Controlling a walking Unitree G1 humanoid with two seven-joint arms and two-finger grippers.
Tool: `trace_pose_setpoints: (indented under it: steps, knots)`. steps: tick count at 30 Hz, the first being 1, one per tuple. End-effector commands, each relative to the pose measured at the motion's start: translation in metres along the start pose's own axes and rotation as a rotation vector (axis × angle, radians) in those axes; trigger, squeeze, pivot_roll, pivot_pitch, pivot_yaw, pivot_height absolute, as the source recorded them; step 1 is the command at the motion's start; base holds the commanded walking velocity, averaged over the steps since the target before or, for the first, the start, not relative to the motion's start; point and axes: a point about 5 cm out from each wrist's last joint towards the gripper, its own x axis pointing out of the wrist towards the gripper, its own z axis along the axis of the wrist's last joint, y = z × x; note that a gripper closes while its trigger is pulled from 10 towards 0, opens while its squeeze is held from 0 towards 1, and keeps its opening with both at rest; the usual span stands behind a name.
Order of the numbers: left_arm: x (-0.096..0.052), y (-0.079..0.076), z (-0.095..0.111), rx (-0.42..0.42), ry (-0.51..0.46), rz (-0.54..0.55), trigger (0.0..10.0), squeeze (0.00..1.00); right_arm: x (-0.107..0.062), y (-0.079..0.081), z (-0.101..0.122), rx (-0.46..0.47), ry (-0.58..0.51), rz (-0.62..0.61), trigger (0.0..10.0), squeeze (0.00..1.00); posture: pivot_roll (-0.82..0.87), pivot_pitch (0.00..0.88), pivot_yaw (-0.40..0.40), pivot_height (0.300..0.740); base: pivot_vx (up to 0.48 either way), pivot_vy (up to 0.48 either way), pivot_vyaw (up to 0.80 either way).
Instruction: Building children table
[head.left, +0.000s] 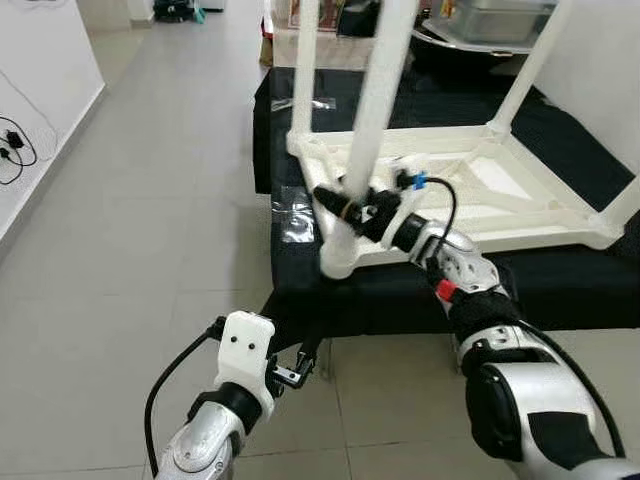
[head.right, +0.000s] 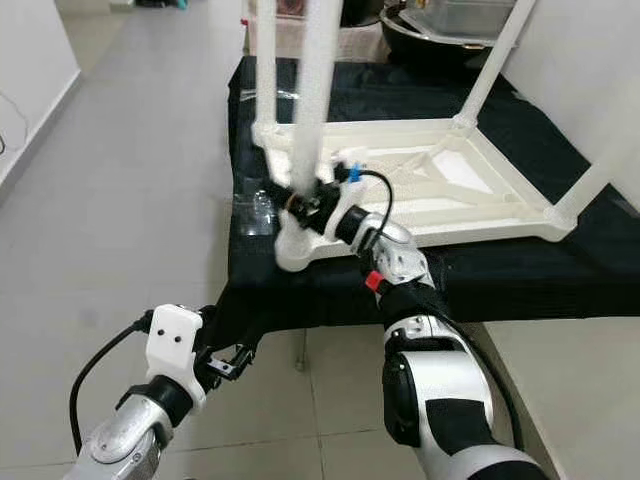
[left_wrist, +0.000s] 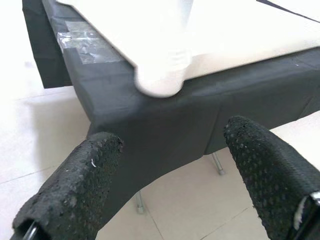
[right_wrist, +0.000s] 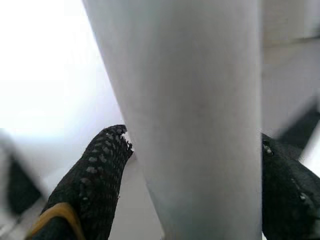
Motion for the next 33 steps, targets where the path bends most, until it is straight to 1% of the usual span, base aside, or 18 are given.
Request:
trace_pose_setpoints:
  steps: [1,3,4,5,9,10,12,13,14,15,16,19,22,26,27,28,29,33]
  knots:
    - [-0.001,-0.001,-0.005,-0.015,0.026,0.006,10.0,0.0,0.013,0.011,-0.005,-0.04,0.049,0.081,10.0,0.0,0.09,0.108,-0.112,0.74,0.0,0.0,0.0]
    - [-0.001,-0.001,-0.005,-0.016,0.026,0.006,10.0,0.0,0.016,0.012,-0.005,-0.053,0.049,0.082,10.0,0.0,0.09,0.108,-0.112,0.74,0.0,0.0,0.0]
    - [-0.001,-0.002,-0.005,-0.016,0.025,0.005,10.0,0.0,0.019,0.009,-0.005,-0.085,0.051,0.02,1.5,0.0,0.09,0.111,-0.112,0.74,0.0,0.0,0.0]
    - [-0.001,-0.002,-0.005,-0.016,0.024,0.005,10.0,0.0,0.021,0.008,-0.004,-0.103,0.051,-0.018,0.0,0.0,0.08,0.112,-0.111,0.74,0.0,0.0,0.0]
    - [0.0,-0.002,-0.005,-0.022,0.026,0.004,10.0,0.0,0.013,-0.018,0.005,-0.158,0.022,-0.45,0.0,0.0,0.09,0.112,-0.112,0.74,0.0,0.0,0.0]
    - [0.0,-0.002,-0.005,-0.022,0.026,0.004,10.0,0.0,0.013,-0.018,0.005,-0.158,0.022,-0.45,0.0,0.0,0.09,0.112,-0.112,0.74,0.0,0.0,0.0]
    - [0.0,-0.002,-0.005,-0.022,0.026,0.004,10.0,0.0,0.003,-0.029,0.007,-0.178,0.019,-0.634,0.0,0.0,0.08,0.112,-0.112,0.74,0.0,0.0,0.0]
    - [0.0,-0.002,-0.005,-0.022,0.026,0.004,10.0,0.0,-0.005,-0.036,0.008,-0.161,0.011,-0.747,0.0,0.0,0.08,0.112,-0.112,0.74,0.0,0.0,0.0]
    - [0.0,-0.002,-0.005,-0.022,0.026,0.004,10.0,0.0,-0.005,-0.036,0.008,-0.161,0.011,-0.747,0.0,0.0,0.08,0.112,-0.112,0.74,0.0,0.0,0.0]
    - [0.0,-0.002,-0.005,-0.022,0.027,0.003,10.0,0.0,-0.017,-0.044,0.004,-0.123,0.004,-0.906,0.0,0.0,0.08,0.112,-0.109,0.74,0.0,0.0,0.0]
    - [0.0,-0.002,-0.005,-0.022,0.027,0.003,10.0,0.0,-0.017,-0.044,0.004,-0.123,0.004,-0.906,0.0,0.0,0.08,0.112,-0.109,0.74,0.0,0.0,0.0]
    - [0.0,-0.002,-0.006,-0.021,0.028,-0.001,10.0,0.0,-0.042,-0.048,-0.018,-0.061,0.018,-1.249,0.0,0.0,0.07,0.112,-0.107,0.74,0.0,0.0,0.0]
    - [0.0,-0.002,-0.006,-0.02,0.028,-0.002,10.0,0.0,-0.044,-0.045,-0.024,-0.049,0.018,-1.293,0.0,0.0,0.08,0.111,-0.106,0.74,0.0,0.0,0.0]
    - [0.0,-0.001,-0.006,-0.017,0.028,0.001,10.0,0.0,-0.032,-0.032,-0.034,-0.017,0.006,-1.325,0.0,0.0,0.08,0.11,-0.105,0.74,0.0,0.0,0.0]
    - [0.0,-0.001,-0.006,-0.016,0.028,0.002,10.0,0.0,-0.01,-0.02,-0.031,-0.004,-0.059,-1.203,10.0,0.0,0.08,0.109,-0.105,0.74,0.0,0.0,0.0]
    - [0.0,-0.001,-0.006,-0.016,0.028,0.002,10.0,0.0,-0.01,-0.02,-0.031,-0.004,-0.059,-1.203,10.0,0.0,0.08,0.109,-0.105,0.74,0.0,0.0,0.0]
    - [0.0,-0.001,-0.006,-0.016,0.028,0.002,10.0,0.0,0.001,-0.015,-0.019,-0.04,-0.123,-1.092,10.0,1.0,0.08,0.109,-0.105,0.74,0.0,0.0,0.0]
    - [0.0,-0.001,-0.006,-0.017,0.028,0.002,10.0,0.0,0.003,-0.014,-0.008,-0.095,-0.165,-1.027,10.0,1.0,0.08,0.099,-0.106,0.74,0.0,0.0,0.0]
